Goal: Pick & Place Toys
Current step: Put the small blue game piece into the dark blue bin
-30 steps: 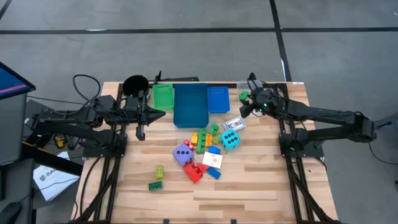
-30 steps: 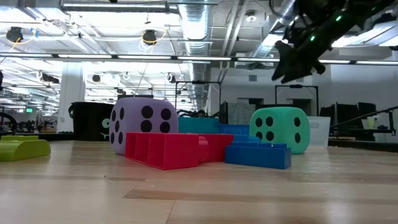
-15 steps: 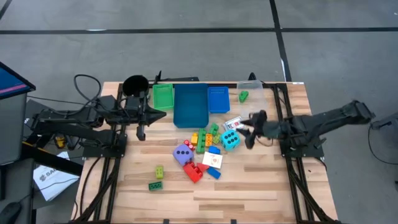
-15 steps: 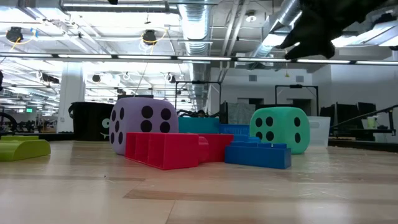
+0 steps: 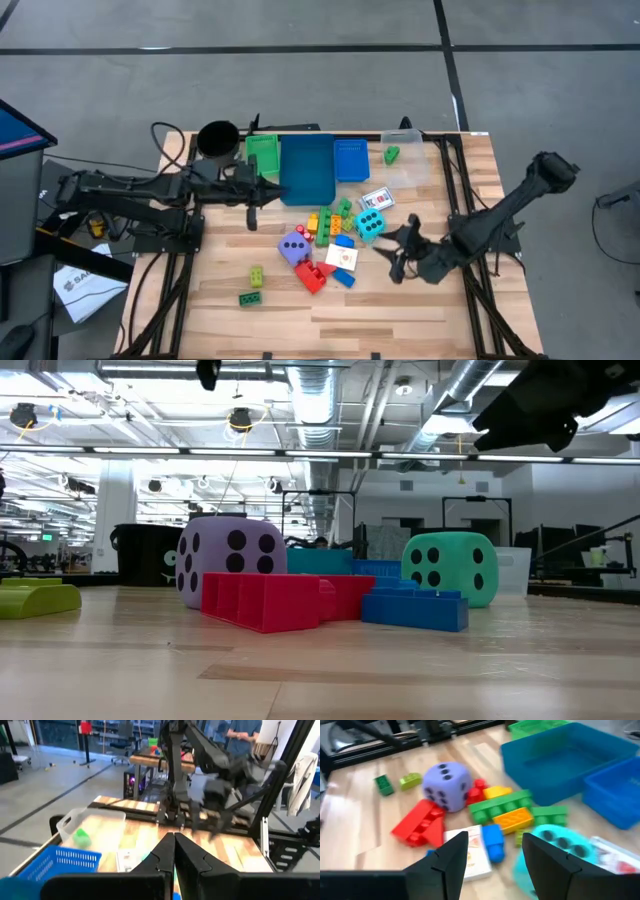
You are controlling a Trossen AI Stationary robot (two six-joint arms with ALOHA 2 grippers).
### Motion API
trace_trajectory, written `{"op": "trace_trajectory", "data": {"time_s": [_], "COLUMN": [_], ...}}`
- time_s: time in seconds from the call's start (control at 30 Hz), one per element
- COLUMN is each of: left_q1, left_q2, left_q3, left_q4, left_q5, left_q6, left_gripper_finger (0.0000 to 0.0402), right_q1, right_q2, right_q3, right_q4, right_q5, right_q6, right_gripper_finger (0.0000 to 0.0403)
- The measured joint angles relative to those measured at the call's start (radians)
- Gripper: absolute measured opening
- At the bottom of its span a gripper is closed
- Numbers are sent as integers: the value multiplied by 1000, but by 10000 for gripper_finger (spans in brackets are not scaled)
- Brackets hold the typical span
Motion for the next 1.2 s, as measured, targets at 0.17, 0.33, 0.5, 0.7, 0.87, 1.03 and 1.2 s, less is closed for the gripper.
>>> {"op": "trace_trajectory", "data": {"time_s": [0.17,0.33,0.5,0.7,0.87,1.03,1.2], "left_q1": [0,-1,-16,-34,-34,-34,-34], "left_q2": [7,-40,-88,-99,-95,-95,-95], "left_q3": [0,0,0,0,0,0,0], "left_q4": [161,236,221,213,211,213,215], "left_q5": [-2,-1,-1,0,4,4,3], "left_q6": [75,79,76,76,76,76,75], "left_gripper_finger": [2,2,2,2,2,2,2], "right_q1": [26,61,116,178,196,173,170], "right_q2": [127,257,415,609,715,781,801], "right_q3": [0,0,0,10,79,126,128], "right_q4": [150,322,521,749,782,780,738], "right_q5": [-4,-6,74,119,174,168,165], "right_q6": [-5,1,-38,-29,-26,-25,52], "right_gripper_finger": [185,185,185,176,165,147,138]}}
